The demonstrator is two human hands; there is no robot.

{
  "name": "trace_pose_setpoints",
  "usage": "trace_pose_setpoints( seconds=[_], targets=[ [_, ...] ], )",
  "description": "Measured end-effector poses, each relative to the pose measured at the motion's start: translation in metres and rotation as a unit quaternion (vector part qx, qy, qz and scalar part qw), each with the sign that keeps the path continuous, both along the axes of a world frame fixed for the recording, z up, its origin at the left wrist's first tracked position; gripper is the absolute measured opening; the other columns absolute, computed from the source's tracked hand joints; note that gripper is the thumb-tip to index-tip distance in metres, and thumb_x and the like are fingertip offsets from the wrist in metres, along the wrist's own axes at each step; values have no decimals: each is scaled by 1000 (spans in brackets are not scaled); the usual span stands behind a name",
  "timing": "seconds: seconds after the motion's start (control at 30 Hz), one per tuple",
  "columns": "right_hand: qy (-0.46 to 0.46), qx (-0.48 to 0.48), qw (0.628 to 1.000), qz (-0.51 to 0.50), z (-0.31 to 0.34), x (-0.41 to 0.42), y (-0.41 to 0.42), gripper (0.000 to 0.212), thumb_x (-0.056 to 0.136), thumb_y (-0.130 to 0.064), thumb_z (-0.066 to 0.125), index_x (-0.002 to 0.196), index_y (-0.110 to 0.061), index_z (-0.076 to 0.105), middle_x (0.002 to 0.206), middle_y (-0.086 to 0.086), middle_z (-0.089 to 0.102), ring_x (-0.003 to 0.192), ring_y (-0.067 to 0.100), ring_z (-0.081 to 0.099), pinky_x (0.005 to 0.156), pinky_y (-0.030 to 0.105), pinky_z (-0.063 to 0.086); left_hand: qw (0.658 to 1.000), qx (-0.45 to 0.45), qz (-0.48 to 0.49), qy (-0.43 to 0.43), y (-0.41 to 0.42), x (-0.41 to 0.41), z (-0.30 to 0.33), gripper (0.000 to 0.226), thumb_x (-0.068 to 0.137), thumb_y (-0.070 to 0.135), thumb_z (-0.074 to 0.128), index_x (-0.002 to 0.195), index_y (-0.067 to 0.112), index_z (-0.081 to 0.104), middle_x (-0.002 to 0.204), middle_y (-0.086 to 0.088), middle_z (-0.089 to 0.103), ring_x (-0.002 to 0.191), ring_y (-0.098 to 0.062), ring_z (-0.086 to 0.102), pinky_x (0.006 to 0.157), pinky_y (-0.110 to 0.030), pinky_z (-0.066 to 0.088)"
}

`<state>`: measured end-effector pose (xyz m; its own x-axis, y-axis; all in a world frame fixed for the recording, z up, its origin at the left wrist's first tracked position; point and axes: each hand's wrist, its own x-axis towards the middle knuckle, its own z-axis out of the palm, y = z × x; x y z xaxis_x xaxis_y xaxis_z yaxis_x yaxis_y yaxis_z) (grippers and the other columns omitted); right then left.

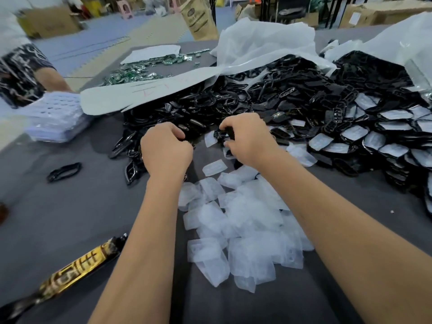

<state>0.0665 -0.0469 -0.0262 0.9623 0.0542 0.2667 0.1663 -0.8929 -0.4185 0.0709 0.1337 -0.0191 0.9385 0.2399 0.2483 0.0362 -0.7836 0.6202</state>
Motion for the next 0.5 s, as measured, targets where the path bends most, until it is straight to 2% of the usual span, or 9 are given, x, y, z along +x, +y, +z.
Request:
trace_pose_setpoints(
  seconds=[0.07, 0.17, 0.23, 0.33, 0.43, 0.5],
  targets=[
    [31, -43, 998, -18, 2, 4, 4, 28, 89, -2, 65, 112, -17, 71, 104, 10, 70, 94, 31, 66, 84, 42, 58, 999, -35, -16, -7, -6, 0, 1, 19, 83, 9, 69, 94, 23, 76, 91, 9, 68, 96, -16, 66, 78, -27, 48],
    [50, -52, 997, -30, 5, 5, 6, 21, 85, -2, 61, 93, -22, 64, 100, 9, 67, 87, 31, 65, 77, 40, 58, 994, -100, -50, -8, -25, 1, 0, 9, 88, 15, 69, 89, 19, 77, 80, 8, 69, 84, -14, 67, 79, -27, 52],
    [58, -57, 996, -25, 8, 3, 6, 19, 84, -5, 62, 89, -24, 61, 97, 8, 65, 86, 32, 64, 73, 38, 56, 986, -146, -74, 17, -38, 3, -3, 12, 92, 21, 68, 87, 15, 77, 84, 0, 74, 85, -20, 72, 84, -33, 57],
    [32, -51, 998, -1, 9, -1, -1, 15, 85, -8, 62, 87, -23, 59, 94, 5, 61, 88, 33, 61, 70, 38, 50, 971, -208, -93, 73, -50, 6, -7, 22, 96, 29, 71, 85, 10, 76, 88, -9, 75, 75, -31, 76, 80, -42, 63],
    [-22, -8, 999, 35, 8, -7, -17, 11, 88, -10, 67, 93, -20, 66, 95, 4, 61, 89, 27, 57, 79, 40, 48, 929, -342, -109, 87, -54, 4, -7, 7, 94, 8, 73, 88, 10, 77, 84, -12, 76, 63, -24, 76, 74, -39, 66],
    [-52, 53, 996, 52, 5, -14, -27, 15, 86, -10, 76, 100, -17, 75, 85, -1, 61, 77, 13, 53, 76, 31, 45, 900, -406, -117, 105, -55, 2, -7, 14, 90, -5, 71, 92, 8, 76, 80, -12, 76, 60, -20, 75, 68, -31, 64]
  ],
)
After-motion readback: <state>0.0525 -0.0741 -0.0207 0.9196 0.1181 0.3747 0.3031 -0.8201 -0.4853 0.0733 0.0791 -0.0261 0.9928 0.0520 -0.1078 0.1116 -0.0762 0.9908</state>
